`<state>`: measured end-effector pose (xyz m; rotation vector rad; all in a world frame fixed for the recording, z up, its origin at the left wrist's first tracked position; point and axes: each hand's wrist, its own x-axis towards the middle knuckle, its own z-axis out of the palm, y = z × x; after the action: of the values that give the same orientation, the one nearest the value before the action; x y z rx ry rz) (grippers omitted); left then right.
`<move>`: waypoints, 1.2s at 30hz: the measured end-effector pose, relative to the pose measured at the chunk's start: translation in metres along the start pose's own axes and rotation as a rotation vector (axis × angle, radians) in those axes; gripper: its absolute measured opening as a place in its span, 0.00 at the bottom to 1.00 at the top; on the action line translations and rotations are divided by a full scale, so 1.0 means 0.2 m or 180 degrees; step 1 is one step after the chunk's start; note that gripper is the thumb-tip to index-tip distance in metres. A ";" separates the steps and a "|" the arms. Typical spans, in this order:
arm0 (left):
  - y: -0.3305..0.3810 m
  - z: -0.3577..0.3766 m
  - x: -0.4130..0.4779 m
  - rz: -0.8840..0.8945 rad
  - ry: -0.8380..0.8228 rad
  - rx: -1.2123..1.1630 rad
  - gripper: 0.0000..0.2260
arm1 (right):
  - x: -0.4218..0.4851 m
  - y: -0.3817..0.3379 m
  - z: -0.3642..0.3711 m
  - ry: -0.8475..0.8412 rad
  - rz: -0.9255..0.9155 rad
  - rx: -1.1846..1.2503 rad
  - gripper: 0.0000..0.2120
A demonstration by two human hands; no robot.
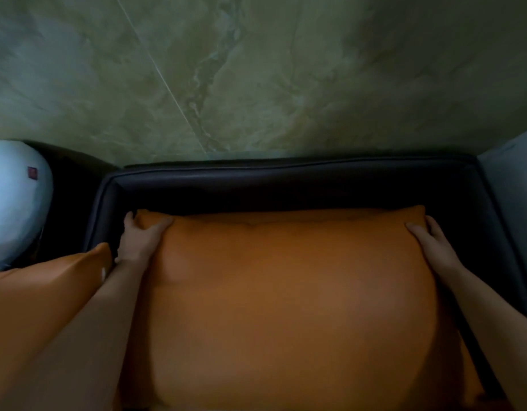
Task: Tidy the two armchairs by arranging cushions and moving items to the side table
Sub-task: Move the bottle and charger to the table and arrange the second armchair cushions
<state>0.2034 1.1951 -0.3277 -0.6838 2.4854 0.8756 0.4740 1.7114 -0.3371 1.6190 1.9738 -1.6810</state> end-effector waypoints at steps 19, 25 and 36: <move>0.02 -0.04 -0.14 0.0277 0.0058 -0.0538 0.53 | -0.14 -0.09 -0.11 0.0106 -0.0577 0.0361 0.46; 0.16 0.01 -0.30 0.0640 0.0020 -0.1434 0.54 | -0.20 -0.27 -0.27 0.0621 -0.1192 0.0574 0.47; 0.18 -0.11 -0.49 0.1083 0.0038 -0.1661 0.53 | -0.31 -0.27 -0.36 0.1143 -0.1287 0.1066 0.45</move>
<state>0.2556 1.2351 -0.2443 -0.4183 2.4316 1.6841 0.4994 1.7345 -0.2328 1.8325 2.4323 -2.0803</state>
